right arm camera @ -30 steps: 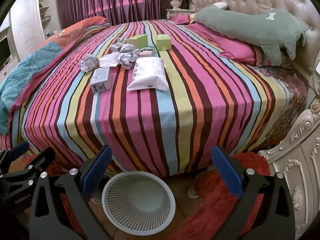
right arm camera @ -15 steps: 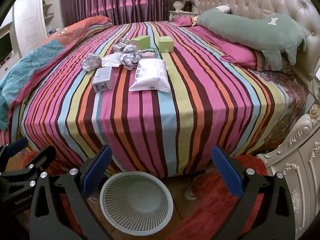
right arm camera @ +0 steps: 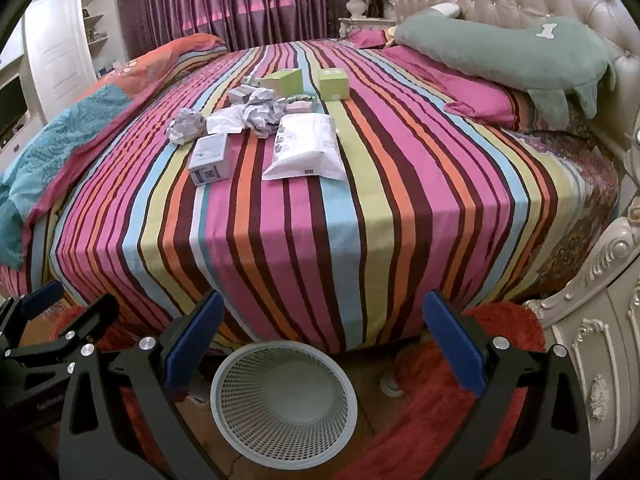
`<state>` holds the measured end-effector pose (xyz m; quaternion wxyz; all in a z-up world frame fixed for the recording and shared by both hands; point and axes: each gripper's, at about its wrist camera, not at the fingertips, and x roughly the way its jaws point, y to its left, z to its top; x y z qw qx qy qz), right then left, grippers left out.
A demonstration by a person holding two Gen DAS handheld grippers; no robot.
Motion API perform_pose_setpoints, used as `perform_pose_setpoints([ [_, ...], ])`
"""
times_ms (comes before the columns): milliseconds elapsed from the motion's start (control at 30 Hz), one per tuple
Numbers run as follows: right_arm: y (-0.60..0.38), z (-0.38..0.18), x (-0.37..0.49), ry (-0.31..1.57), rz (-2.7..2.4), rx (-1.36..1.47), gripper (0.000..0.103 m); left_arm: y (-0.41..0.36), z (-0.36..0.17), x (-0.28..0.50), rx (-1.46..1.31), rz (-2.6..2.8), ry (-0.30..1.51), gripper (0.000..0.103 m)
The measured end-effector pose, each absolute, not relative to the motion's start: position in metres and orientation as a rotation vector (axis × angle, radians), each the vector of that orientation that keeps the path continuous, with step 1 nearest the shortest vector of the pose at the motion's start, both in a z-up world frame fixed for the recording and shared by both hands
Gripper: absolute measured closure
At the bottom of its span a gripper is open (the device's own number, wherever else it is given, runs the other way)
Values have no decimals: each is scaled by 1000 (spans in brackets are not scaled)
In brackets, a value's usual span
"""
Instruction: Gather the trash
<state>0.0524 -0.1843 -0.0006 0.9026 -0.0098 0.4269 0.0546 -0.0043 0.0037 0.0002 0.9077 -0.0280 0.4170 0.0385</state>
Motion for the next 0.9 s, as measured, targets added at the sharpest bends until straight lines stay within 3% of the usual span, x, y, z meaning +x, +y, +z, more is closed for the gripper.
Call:
perform_pose_setpoints([
  [900,-183,-6,52,903,119,-24,8,5,-7,-3,-72,80,883,6],
])
